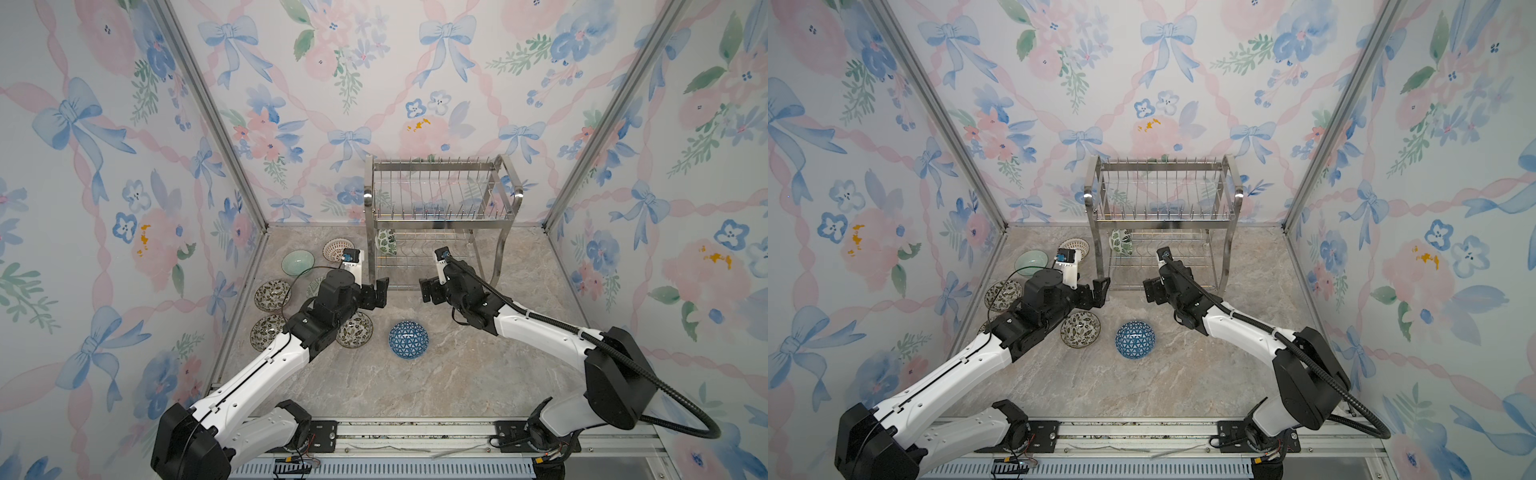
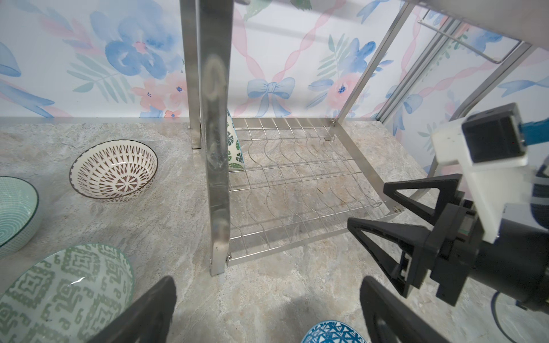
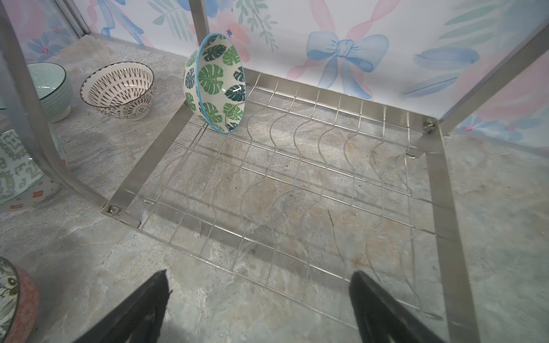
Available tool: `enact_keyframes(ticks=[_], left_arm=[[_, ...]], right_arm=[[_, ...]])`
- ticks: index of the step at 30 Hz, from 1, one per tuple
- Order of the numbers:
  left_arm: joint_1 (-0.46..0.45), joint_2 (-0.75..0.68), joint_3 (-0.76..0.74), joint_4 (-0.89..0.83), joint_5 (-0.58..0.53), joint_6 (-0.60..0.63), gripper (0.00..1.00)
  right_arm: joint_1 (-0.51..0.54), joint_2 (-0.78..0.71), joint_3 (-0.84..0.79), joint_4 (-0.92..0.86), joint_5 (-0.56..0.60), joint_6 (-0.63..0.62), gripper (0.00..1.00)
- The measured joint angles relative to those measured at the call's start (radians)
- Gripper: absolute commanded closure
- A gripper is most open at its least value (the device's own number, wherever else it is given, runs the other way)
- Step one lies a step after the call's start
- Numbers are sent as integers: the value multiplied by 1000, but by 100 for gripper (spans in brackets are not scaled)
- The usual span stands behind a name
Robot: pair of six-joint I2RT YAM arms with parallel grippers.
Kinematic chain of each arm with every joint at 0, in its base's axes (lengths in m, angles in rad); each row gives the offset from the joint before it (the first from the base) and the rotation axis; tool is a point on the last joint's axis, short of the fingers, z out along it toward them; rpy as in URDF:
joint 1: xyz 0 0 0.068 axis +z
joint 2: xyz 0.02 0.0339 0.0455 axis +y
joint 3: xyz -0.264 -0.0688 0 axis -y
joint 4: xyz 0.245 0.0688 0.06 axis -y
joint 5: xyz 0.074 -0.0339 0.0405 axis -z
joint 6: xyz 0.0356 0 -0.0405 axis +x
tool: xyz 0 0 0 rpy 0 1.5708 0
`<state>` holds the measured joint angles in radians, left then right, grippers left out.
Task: Load the bowls into the dish rack
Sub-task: 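Open the right gripper and withdraw it from the rack toward the table, then lower the right gripper onto the blue triangle-print bowl rim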
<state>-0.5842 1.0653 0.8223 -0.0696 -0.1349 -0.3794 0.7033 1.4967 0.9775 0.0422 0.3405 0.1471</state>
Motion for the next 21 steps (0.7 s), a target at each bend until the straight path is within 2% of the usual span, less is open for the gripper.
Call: enact_keyframes(ticks=[6,11,16,21], left_arm=[[-18,-8,-15,-18,-7,-15,2],[-19,-12,-20,-58,-7,-31,2],[-19,-13,-22,-125,2,-71,2],[-19,-32,-24,-201,2,-114,2]], right_arm=[[73,-66,0,-127,148,10,3],[85,-148,-51,-182,163,44,4],[91,-169,-62,-256,103,70,4],[114,-169,-74,-298,-47,121,3]])
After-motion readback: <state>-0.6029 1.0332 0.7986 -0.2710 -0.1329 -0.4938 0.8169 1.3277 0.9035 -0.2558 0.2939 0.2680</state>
